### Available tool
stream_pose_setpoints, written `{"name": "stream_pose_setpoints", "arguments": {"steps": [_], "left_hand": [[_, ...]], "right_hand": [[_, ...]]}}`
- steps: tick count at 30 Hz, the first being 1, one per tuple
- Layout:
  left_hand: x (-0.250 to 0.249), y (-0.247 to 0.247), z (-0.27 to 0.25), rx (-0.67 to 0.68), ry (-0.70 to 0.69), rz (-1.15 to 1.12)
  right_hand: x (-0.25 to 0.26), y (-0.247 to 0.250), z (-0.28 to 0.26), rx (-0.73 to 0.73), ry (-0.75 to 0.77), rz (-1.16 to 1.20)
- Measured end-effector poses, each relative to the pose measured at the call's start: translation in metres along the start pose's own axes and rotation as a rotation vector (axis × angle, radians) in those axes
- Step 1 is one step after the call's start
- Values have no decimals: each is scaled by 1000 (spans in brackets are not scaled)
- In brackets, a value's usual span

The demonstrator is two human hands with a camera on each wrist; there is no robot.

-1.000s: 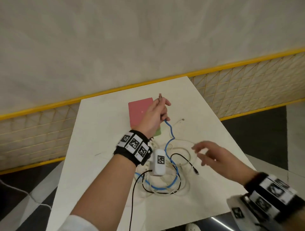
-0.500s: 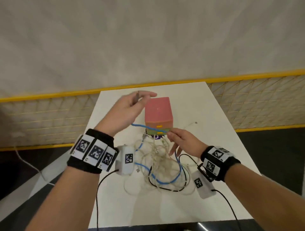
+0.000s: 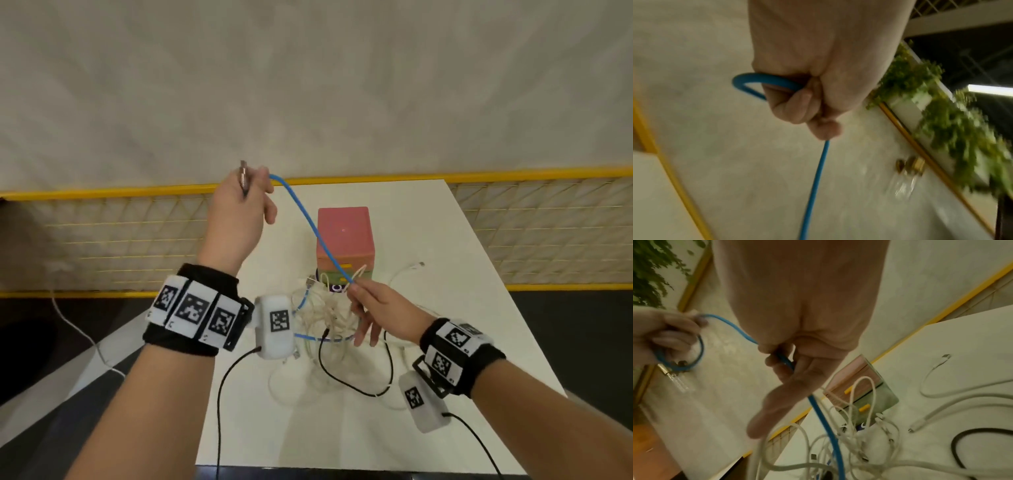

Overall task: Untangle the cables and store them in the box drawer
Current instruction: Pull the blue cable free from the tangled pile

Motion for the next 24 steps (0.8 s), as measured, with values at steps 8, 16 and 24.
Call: {"name": "stream_pose_setpoints", "arguments": {"steps": [8, 16, 24], "left_hand": [[34, -101, -74, 682, -78, 364], [30, -83, -55, 658, -130, 473], [34, -27, -26, 141, -116, 453]], "right_hand": [[59, 9, -6, -65, 196, -441], [44, 24, -8, -164, 157, -252], [30, 17, 4, -135, 87, -259]]}}
Point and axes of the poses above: each hand's wrist, its own z-axis towards the middle knuckle, its own y-axis out of the back of the hand, x = y × z, the point moved 10 cm from there along z, towards the middle knuckle, and after that the axes turned 2 degrees about -z, right-handed, at the moved point
